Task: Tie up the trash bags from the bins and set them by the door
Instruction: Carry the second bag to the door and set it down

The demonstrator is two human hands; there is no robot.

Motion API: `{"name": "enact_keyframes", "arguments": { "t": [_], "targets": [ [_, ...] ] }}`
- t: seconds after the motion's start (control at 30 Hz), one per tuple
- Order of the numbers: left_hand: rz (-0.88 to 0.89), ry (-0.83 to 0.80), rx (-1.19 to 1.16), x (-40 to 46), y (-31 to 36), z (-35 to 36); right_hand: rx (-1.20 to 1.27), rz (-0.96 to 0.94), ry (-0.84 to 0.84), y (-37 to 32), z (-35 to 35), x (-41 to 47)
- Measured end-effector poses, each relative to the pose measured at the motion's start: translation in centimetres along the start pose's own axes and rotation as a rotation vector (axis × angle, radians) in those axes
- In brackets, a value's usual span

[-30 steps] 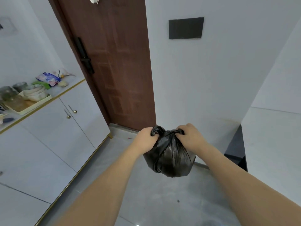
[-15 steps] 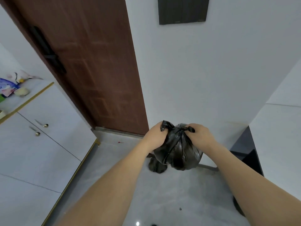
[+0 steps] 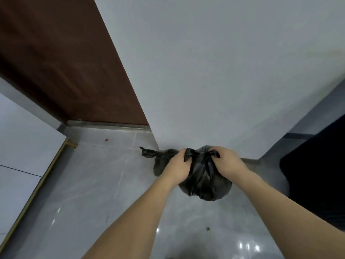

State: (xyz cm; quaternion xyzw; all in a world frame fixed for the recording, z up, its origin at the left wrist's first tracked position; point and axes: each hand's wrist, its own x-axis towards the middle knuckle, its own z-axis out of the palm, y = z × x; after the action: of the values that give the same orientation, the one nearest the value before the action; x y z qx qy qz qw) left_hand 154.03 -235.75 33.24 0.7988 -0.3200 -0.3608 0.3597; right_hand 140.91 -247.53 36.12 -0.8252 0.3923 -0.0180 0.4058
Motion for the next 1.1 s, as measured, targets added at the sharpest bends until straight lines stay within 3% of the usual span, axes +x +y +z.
{"name": "enact_keyframes", "arguments": {
  "t": [0.17, 0.33, 0.63, 0.77, 0.93, 1.1],
  "targets": [
    [-0.024, -0.023, -0.043, 6.6, -13.3, 9.3, 0.039, 0.067, -0.024, 12.6, 11.1, 6.0],
    [-0.005, -0.030, -0.016, 13.2, -20.4, 13.5, 0.032, 0.103, 0.020, 19.8, 17.8, 11.7],
    [0.054, -0.017, 0.048, 22.8, -22.8, 14.7, 0.069, 0.077, 0.114, 23.2, 20.2, 19.6],
    [0.050, -0.033, 0.154, 26.4, -25.7, 16.1, -0.028, 0.103, 0.173, 25.8, 23.2, 21.9],
    [0.018, -0.005, 0.168, 27.9, -28.0, 17.4, -0.142, 0.111, 0.281, 27.1, 24.6, 23.0],
    [0.035, -0.002, 0.173, 27.6, -27.3, 16.7, -0.135, 0.099, 0.245, 26.9, 23.7, 22.8]
  ]
}}
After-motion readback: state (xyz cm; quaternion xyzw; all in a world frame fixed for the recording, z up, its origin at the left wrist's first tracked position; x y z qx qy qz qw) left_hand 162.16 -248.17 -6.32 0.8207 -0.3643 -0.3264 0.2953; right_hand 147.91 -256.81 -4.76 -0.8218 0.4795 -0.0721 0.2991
